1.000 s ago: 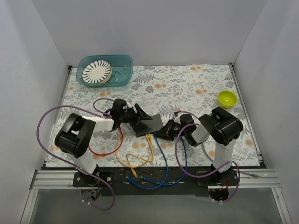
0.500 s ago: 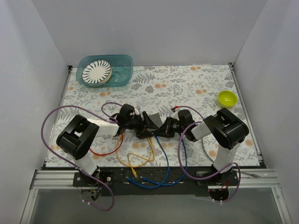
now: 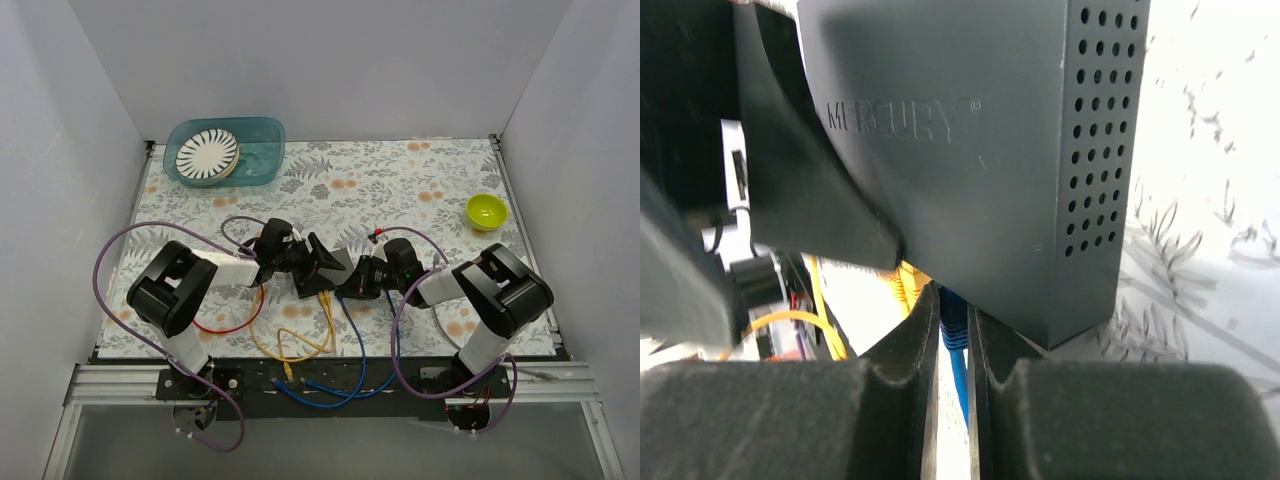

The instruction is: Pull the plug from the switch port

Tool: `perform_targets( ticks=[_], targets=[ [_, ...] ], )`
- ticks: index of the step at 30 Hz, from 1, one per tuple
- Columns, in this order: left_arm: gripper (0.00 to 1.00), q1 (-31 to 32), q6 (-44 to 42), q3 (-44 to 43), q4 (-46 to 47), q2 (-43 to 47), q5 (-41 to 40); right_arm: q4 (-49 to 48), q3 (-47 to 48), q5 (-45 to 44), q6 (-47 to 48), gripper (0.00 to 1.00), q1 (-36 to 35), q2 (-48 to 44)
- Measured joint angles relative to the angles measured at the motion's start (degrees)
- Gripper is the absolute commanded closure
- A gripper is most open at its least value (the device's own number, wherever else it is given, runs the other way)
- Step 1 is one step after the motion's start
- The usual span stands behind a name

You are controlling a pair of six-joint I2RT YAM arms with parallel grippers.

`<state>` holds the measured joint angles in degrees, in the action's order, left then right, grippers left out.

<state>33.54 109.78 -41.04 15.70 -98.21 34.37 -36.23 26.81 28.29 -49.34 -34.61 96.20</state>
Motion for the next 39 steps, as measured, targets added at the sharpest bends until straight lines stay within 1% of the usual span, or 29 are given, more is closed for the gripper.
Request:
perform_targets(
  ticks=[5, 10, 13, 15, 19, 23, 27, 32, 39],
  targets=[
    [0.37, -0.42, -0.04, -1.25, 0.26, -0.9, -1.73, 0.33, -0.42, 1.95, 0.9, 0.99, 0.02, -0.2],
    [0.37, -0.42, -0.24, -1.68, 0.15, -0.92, -2.97, 3.85, 1.38, 2.93, 3.41, 0.99, -0.09, -0.11],
    [0.37, -0.28, -0.59, -1.84, -0.72, -0.37, -4.15, 1.73, 1.2, 4.2, 2.23, 0.99, 0.13, 1.2],
    [0.37, 0.2, -1.25, -1.81, -2.84, 0.96, -6.03, -2.05, 0.63, 5.49, -0.31, 0.99, 0.15, 3.02],
    [0.36, 2.49, -2.62, -0.96, -8.63, 5.62, -12.35, -8.92, -0.42, 7.93, -5.53, 0.99, 0.11, 6.34],
    [0.35, 4.92, -2.84, 0.85, -15.39, 11.5, -18.08, -9.31, -0.37, 8.15, -6.69, 0.99, 0.09, 6.69],
    [0.35, 7.19, -2.14, 1.79, -19.37, 14.8, -21.24, -8.87, -0.15, 8.15, -6.84, 0.99, 0.09, 6.67],
    [0.35, 9.31, -0.87, 2.8, -20.72, 15.34, -22.34, -7.82, 0.46, 8.15, -6.86, 0.99, -0.02, 6.67],
    [0.35, 10.1, 0.48, 3.06, -20.06, 13.81, -22.38, -6.67, 0.76, 8.13, -6.4, 0.99, -0.04, 6.4]
  ],
)
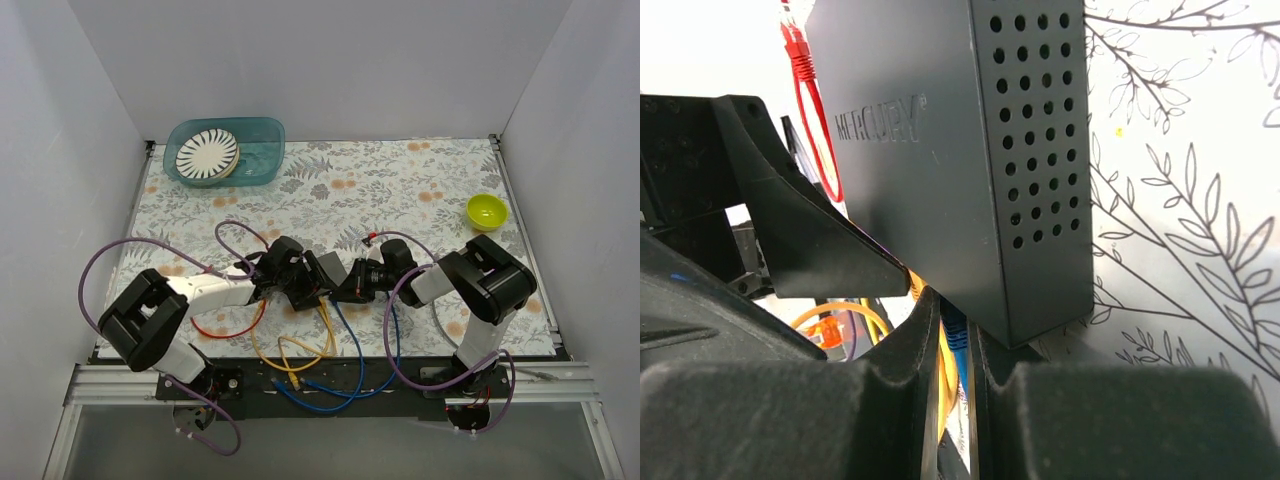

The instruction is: Pull the plug from the switch port

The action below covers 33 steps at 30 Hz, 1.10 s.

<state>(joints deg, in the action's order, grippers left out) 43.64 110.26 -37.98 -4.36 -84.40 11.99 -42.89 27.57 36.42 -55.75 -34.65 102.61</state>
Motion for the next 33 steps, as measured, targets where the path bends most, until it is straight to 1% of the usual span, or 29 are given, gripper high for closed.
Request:
perform_targets(
  ticks=[9, 16, 19, 21, 25, 29, 33],
  targets=[
    [0.35, 0.7, 3.17, -4.13, 0.48, -5.42, 0.87, 4.24, 0.15, -1.86, 5.33, 0.99, -1.01, -2.8],
    [0.35, 0.96, 4.24, -4.42, 1.18, -6.91, -0.48, 5.95, -4.37, 1.6, 7.17, 0.99, -2.14, -6.21],
    [0.36, 0.92, 4.22, -4.42, 1.49, -6.99, -1.11, 8.7, -4.98, 1.2, 8.17, 0.99, -2.49, -8.35],
    [0.33, 0.83, 3.93, -4.37, 1.81, -6.86, -1.4, 12.94, -4.98, -1.36, 9.05, 0.99, -2.51, -11.5],
    [0.28, -0.07, 2.45, -2.64, 3.61, -4.68, -2.89, 24.39, -4.85, -10.82, 11.28, 0.99, -0.57, -21.14],
    [0.26, -1.68, 0.61, -1.81, 4.63, 0.13, -4.09, 34.53, -2.89, -19.47, 13.92, 0.99, 4.96, -28.06],
    [0.24, -3.56, -1.05, -1.84, 5.86, 4.94, -4.55, 41.27, -2.12, -25.88, 16.13, 0.99, 11.8, -32.57]
  ],
)
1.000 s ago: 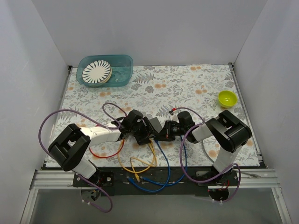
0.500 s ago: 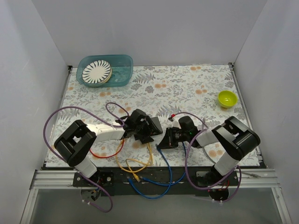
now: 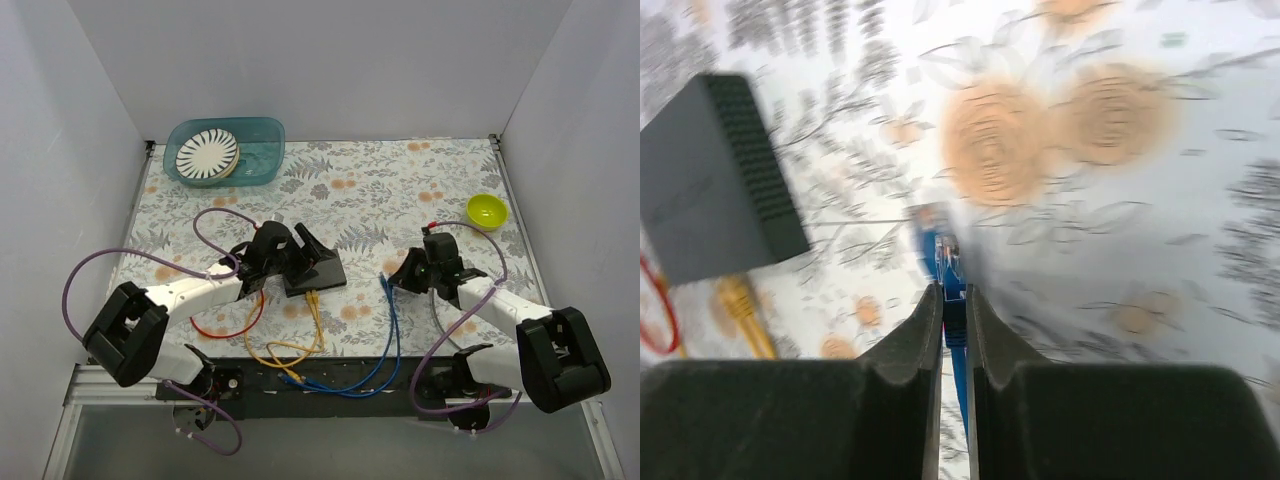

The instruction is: Pull the plug from the switch port

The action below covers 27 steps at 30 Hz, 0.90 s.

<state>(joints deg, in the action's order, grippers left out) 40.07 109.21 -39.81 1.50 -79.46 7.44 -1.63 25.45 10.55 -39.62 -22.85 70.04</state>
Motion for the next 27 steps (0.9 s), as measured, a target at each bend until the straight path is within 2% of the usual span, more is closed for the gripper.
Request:
perform_targets(
  ticks=[1, 5, 8, 12, 16, 21, 27],
  targets=[
    [0.24, -0.39, -0.2, 0.0, -0.02, 0.44, -0.02, 1.88, 0.22, -1.64, 0.55, 0.99, 1.51, -0.57],
    [0.22, -2.75, -0.98, 0.09, -1.81, 2.05, -0.17, 7.93, 1.66, -5.99, 2.4, 0.61, 3.91, 0.15],
    [0.22, -5.33, -1.16, 1.51, -3.21, 3.54, -0.11, 8.37, 2.29, -5.14, 3.41, 0.47, 3.96, 0.09],
    [0.21, -9.29, -1.66, 3.85, -5.92, 6.36, -0.15, 7.5, 4.31, -3.87, 4.04, 0.46, -0.11, -2.05],
    [0.22, -10.95, -2.49, 4.04, -7.78, 7.96, -0.13, 5.35, 12.15, -2.49, 4.81, 0.5, -8.39, -0.22],
    [0.22, -10.93, -2.38, 5.38, -8.52, 10.16, 0.7, -0.46, 19.02, 1.68, 5.25, 0.55, -15.43, 7.65],
    [0.22, -10.93, -1.86, 8.85, -10.4, 14.86, 0.79, -3.91, 20.59, 9.01, 3.23, 0.58, -18.8, 18.62]
  ],
)
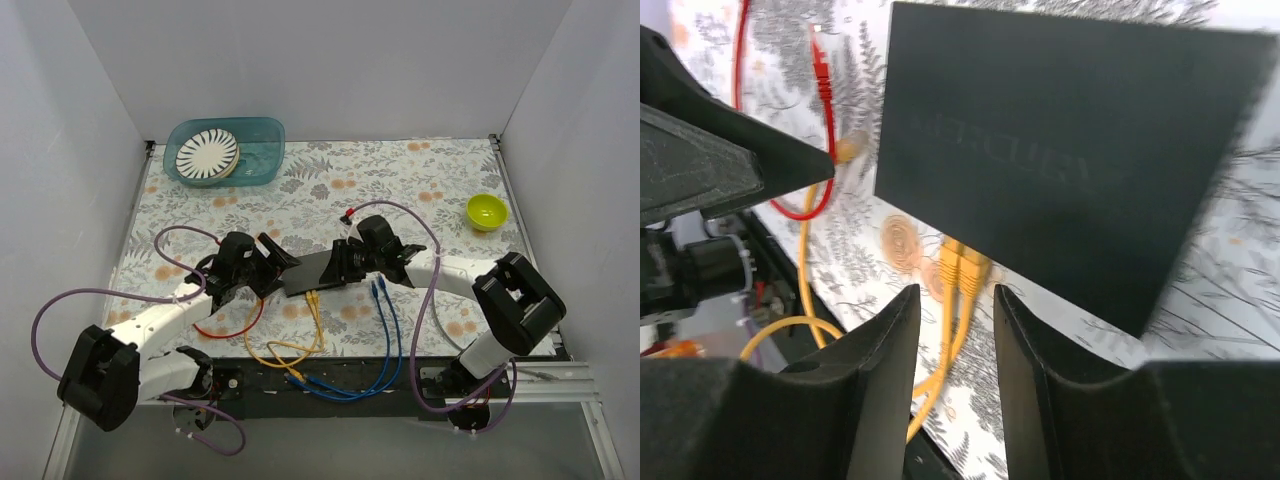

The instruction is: Pull the plug from the switch port

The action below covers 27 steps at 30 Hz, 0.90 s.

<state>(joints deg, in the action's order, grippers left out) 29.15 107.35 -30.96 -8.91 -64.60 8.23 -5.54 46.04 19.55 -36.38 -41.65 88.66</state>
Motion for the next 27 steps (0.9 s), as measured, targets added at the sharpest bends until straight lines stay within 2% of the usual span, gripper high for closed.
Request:
perform_targets(
  ticks=[5, 9, 15, 20, 27],
  targets=[
    [0.23, -0.07, -0.48, 0.09, -0.87, 0.11, -0.35, -8.9, -8.02, 4.02, -5.03, 0.57, -0.37, 0.61],
    [0.26, -0.2, -1.55, -1.81, -0.96, -5.07, 0.09, -13.25, -12.68, 5.9, -9.01, 0.59, -0.37, 1.18],
    [0.28, -0.59, -2.51, -4.35, 2.47, -12.92, 3.54, -22.49, -12.94, 7.74, -14.75, 0.62, -0.37, 7.5],
    [0.29, -0.7, -3.56, -4.37, 3.78, -13.66, 4.74, -27.71, -12.55, 7.87, -18.99, 0.62, -0.37, 11.19],
    [0.3, -0.72, -5.16, -4.37, 3.8, -13.66, 5.16, -34.8, -12.07, 7.56, -23.74, 0.56, -0.48, 14.47]
  ],
)
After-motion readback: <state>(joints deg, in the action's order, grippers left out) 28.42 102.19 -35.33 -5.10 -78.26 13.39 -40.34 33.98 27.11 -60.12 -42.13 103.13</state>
